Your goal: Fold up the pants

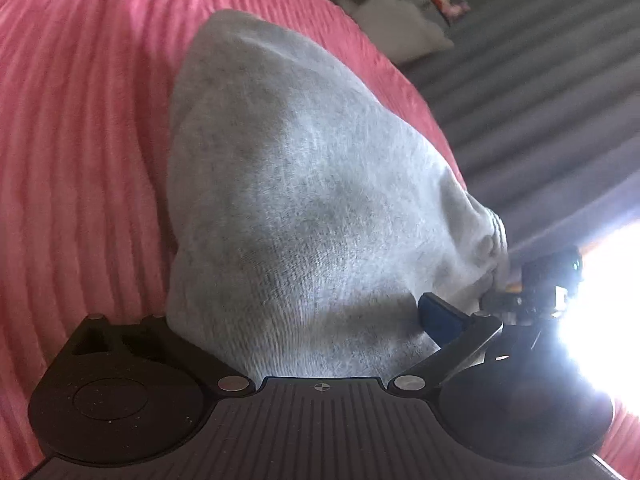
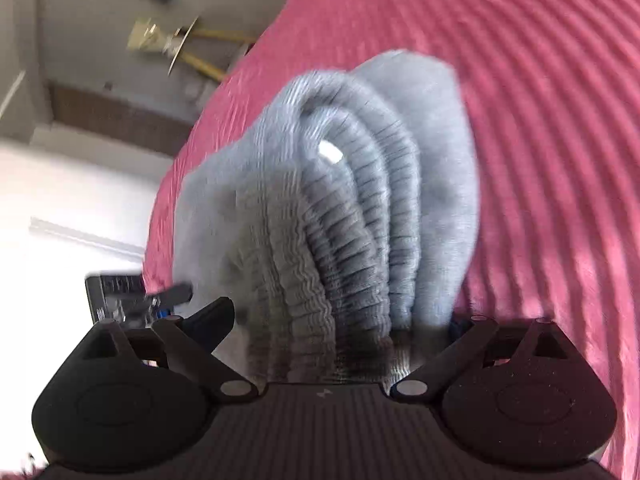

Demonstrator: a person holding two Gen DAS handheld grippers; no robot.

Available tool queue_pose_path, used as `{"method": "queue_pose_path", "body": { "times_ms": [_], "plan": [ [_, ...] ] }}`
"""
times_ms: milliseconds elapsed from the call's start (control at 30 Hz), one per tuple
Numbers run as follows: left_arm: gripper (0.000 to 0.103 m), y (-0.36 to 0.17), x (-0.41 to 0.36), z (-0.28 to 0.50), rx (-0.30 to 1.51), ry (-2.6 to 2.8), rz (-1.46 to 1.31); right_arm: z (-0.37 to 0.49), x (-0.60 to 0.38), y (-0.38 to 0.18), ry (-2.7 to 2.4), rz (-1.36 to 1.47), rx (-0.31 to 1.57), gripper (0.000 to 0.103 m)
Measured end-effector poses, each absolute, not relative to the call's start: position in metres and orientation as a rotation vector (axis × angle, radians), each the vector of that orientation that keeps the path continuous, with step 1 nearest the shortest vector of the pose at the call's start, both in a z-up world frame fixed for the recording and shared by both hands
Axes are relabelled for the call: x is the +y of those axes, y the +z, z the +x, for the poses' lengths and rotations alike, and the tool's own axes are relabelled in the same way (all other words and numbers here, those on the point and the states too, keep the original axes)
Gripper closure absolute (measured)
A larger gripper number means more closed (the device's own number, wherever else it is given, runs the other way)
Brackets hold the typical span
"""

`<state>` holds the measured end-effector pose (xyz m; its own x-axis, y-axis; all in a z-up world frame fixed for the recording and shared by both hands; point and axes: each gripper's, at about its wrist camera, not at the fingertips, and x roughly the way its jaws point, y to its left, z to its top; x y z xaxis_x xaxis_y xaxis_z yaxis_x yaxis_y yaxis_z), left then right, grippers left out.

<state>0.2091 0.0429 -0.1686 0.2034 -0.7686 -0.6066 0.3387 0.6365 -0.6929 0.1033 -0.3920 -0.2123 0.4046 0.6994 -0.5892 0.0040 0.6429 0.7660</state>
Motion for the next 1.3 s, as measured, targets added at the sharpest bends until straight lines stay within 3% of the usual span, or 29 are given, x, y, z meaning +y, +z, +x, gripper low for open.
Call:
{"method": "queue_pose_path", "body": {
  "times_ms": [67,133,167,200,300,400,500,667,833,867,933,967,1000,1067,1167,1233,1300],
  "plan": [
    [0.001,-0.166,0.043,0.209,1.124,-0.762,-0.502,0.107,-0.39,-0.218,0.506,0.796,1.064,0.005],
    [0.017,-0.156,0.039,0.199,1.095,-0.695,-0.459,0.108,-0.387,-0.216,0.444,0.828,1.046,0.016],
    [0.033,-0.146,0.031,0.191,1.057,-0.691,-0.371,0.104,-0.385,-0.212,0.399,0.794,1.046,0.028],
    [0.044,-0.141,0.027,0.186,1.04,-0.691,-0.337,0.099,-0.381,-0.208,0.371,0.74,1.035,0.034],
    [0.061,-0.125,0.018,0.179,1.015,-0.656,-0.311,0.082,-0.369,-0.19,0.326,0.655,0.97,0.041],
    [0.076,-0.11,0.019,0.178,0.98,-0.646,-0.329,0.075,-0.361,-0.171,0.302,0.627,0.912,0.046],
    [0.077,-0.089,0.028,0.183,0.944,-0.654,-0.373,0.075,-0.355,-0.152,0.323,0.626,0.855,0.048],
    [0.077,-0.048,0.017,0.206,0.825,-0.649,-0.359,0.094,-0.34,-0.118,0.362,0.597,0.756,0.049],
    [0.075,-0.04,0.019,0.24,0.738,-0.606,-0.334,0.134,-0.337,-0.098,0.339,0.585,0.689,0.049],
    [0.07,-0.048,0.02,0.247,0.754,-0.584,-0.328,0.142,-0.34,-0.098,0.332,0.584,0.679,0.049],
    [0.049,-0.069,0.017,0.259,0.823,-0.526,-0.302,0.155,-0.344,-0.106,0.307,0.572,0.682,0.043],
    [0.041,-0.087,0.019,0.266,0.897,-0.446,-0.272,0.169,-0.339,-0.11,0.278,0.558,0.71,0.033],
    [0.039,-0.101,0.022,0.27,0.951,-0.376,-0.241,0.177,-0.341,-0.119,0.242,0.54,0.757,0.019],
    [0.026,-0.115,0.043,0.263,0.956,-0.324,-0.29,0.186,-0.347,-0.135,0.062,0.465,0.87,0.018],
    [0.027,-0.1,0.062,0.238,0.859,-0.283,-0.359,0.166,-0.351,-0.129,0.014,0.377,0.797,0.012],
    [0.021,-0.085,0.059,0.217,0.776,-0.299,-0.376,0.145,-0.333,-0.116,0.003,0.261,0.705,0.009],
    [0.009,-0.081,0.044,0.202,0.754,-0.341,-0.373,0.13,-0.309,-0.108,-0.016,0.166,0.622,0.006]
  ]
}}
